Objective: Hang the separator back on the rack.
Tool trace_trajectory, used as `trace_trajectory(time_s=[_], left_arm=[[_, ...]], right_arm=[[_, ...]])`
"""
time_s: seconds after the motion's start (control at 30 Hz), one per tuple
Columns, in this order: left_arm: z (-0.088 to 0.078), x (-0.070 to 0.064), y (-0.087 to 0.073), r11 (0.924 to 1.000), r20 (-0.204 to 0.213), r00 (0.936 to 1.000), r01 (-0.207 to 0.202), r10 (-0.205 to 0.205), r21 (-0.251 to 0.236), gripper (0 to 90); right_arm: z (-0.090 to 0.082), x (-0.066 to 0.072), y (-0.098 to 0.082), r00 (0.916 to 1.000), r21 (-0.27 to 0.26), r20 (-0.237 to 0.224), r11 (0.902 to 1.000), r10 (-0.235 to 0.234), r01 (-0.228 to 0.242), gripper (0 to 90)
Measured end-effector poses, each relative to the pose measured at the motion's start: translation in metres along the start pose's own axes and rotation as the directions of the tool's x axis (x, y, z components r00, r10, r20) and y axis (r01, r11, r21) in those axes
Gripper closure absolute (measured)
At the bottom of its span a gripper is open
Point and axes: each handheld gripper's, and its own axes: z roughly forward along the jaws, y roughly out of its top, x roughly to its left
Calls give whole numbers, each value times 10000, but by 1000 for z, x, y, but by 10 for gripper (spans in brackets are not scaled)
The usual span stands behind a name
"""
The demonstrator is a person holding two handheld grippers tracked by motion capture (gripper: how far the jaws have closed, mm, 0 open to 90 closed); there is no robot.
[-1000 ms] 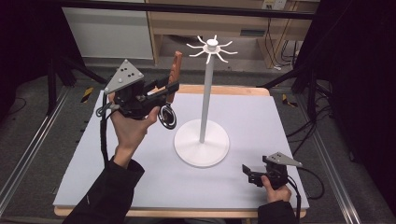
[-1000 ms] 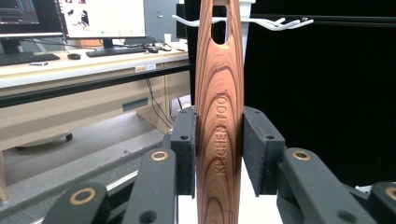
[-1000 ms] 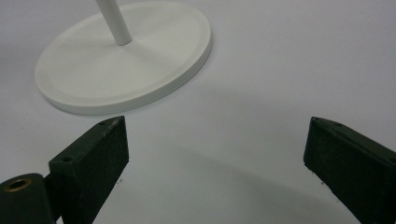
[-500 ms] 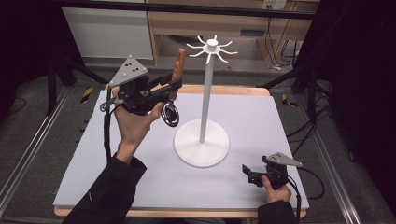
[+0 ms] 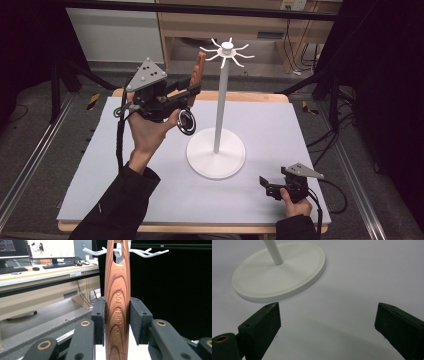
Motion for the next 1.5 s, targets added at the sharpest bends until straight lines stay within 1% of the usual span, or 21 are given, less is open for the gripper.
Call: trace_trajectory(time_s=[0.5, 0.6, 0.93, 1.07, 1.23, 1.33, 1.4, 1.5], left_arm=[[10, 1, -1, 9999, 20, 10000, 37, -37, 115, 673], [12, -1, -2, 9998, -13, 10000, -80, 80, 203, 673], [19, -1, -4, 9998, 115, 9999, 28, -30, 215, 673], [21, -1, -5, 9998, 130, 9999, -13, 10, 193, 673], [22, -2, -6, 9999, 185, 9998, 32, -35, 150, 672], [23, -2, -7, 9998, 105, 9999, 73, -75, 181, 671], [24, -2, -8, 9998, 164, 9999, 24, -27, 184, 670], [25, -3, -9, 9997, 109, 9999, -3, 0, 225, 669]], right_arm=[[0, 0, 0, 10000, -22, -37, 10000, 9, -9, 71], [0, 0, 0, 10000, -1, -23, 10000, 23, -23, 71], [0, 0, 0, 10000, -19, -57, 10000, 70, -71, 71], [0, 0, 0, 10000, -24, -67, 10000, 67, -68, 71], [0, 0, 0, 10000, -18, -63, 10000, 77, -77, 70], [0, 0, 0, 10000, -15, -62, 10000, 71, -71, 70], [0, 0, 0, 10000, -22, -50, 10000, 82, -82, 70], [0, 0, 0, 10000, -12, -63, 10000, 62, -62, 70]])
